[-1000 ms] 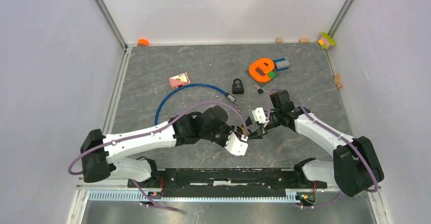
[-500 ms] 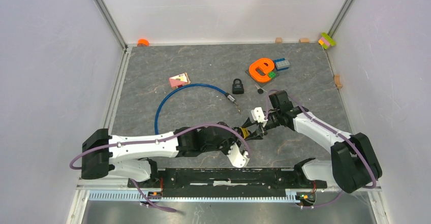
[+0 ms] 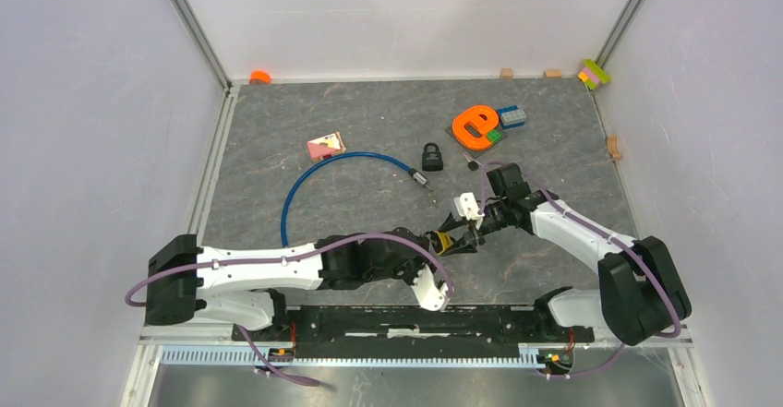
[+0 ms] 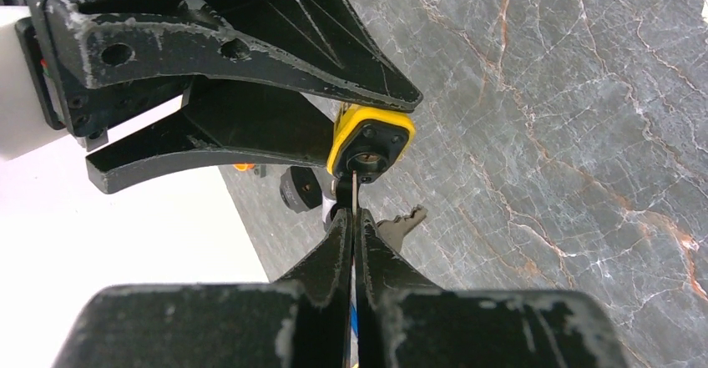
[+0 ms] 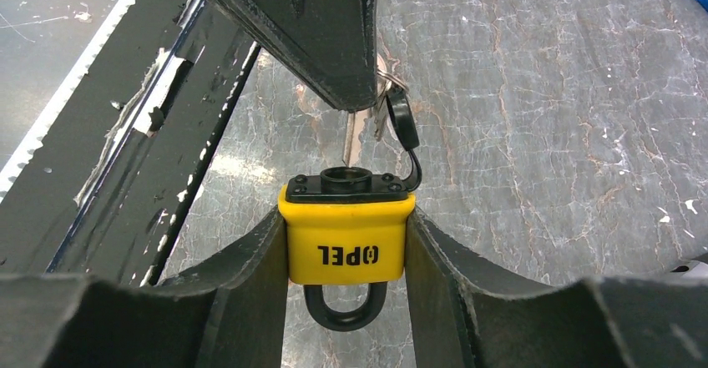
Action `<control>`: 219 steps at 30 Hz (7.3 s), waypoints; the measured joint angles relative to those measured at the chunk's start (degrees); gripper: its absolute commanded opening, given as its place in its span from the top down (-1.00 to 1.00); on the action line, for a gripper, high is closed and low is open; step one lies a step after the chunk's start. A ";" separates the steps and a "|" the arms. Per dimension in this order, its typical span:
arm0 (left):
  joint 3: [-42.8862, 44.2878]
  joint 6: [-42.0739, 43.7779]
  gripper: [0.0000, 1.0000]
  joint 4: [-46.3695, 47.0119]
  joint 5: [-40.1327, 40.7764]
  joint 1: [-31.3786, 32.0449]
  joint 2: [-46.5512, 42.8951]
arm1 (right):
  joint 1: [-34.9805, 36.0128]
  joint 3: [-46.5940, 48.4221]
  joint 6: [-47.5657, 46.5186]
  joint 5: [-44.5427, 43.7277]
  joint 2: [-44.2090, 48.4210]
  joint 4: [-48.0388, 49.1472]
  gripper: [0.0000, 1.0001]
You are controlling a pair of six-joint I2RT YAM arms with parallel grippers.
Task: Unlock with the key
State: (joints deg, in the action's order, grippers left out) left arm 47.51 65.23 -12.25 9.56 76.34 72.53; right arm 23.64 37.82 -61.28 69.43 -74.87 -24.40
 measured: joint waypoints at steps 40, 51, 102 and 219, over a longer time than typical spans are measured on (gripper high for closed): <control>-0.98 1.88 0.96 1.90 2.38 1.33 1.99 | 0.00 0.74 0.44 0.00 -0.22 -0.63 1.00; -0.98 1.95 0.95 2.60 2.64 1.84 2.56 | 0.00 0.74 0.61 -0.02 -0.22 -0.66 1.00; -12.44 6.69 0.96 26.93 8.50 3.76 6.60 | -0.81 -2.16 13.79 -4.92 0.50 6.78 1.00; 6.10 -57.72 -0.24 3.72 -26.16 -29.51 26.01 | -8.76 -3.93 22.47 -34.64 -1.79 11.17 -0.72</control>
State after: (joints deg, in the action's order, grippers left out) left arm 53.60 7.51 -8.54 -16.60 46.83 98.54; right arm 14.87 33.89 -38.81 34.79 -76.66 -13.23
